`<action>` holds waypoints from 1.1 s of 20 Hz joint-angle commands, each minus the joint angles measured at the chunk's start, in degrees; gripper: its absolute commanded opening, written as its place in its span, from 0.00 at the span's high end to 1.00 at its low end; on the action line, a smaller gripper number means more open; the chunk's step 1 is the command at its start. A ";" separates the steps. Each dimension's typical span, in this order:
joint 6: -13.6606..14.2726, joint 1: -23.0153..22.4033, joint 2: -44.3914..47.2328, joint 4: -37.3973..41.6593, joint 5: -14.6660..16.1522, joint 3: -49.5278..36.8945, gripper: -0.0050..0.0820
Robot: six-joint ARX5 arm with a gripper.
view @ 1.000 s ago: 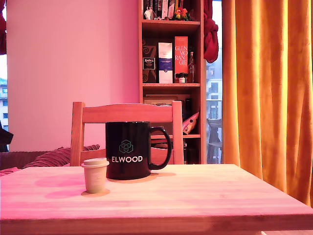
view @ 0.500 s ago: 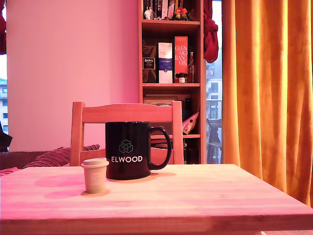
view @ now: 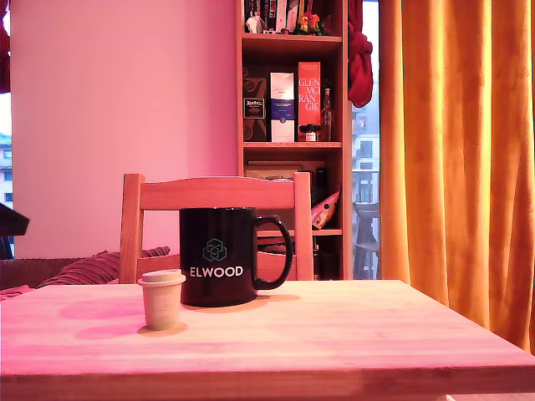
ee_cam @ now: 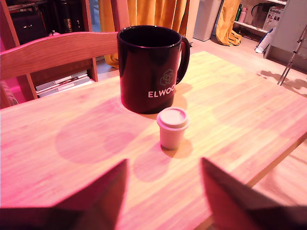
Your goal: Pick up the coffee capsules on the table and drop them inside the coffee cup
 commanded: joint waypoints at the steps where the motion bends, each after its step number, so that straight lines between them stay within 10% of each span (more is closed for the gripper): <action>1: 0.87 -0.07 -0.09 1.40 -0.22 -1.64 0.33; 12: 3.52 -0.07 2.69 6.60 0.44 -1.64 0.33; 22: 9.49 -0.07 26.64 27.41 3.67 -1.64 0.34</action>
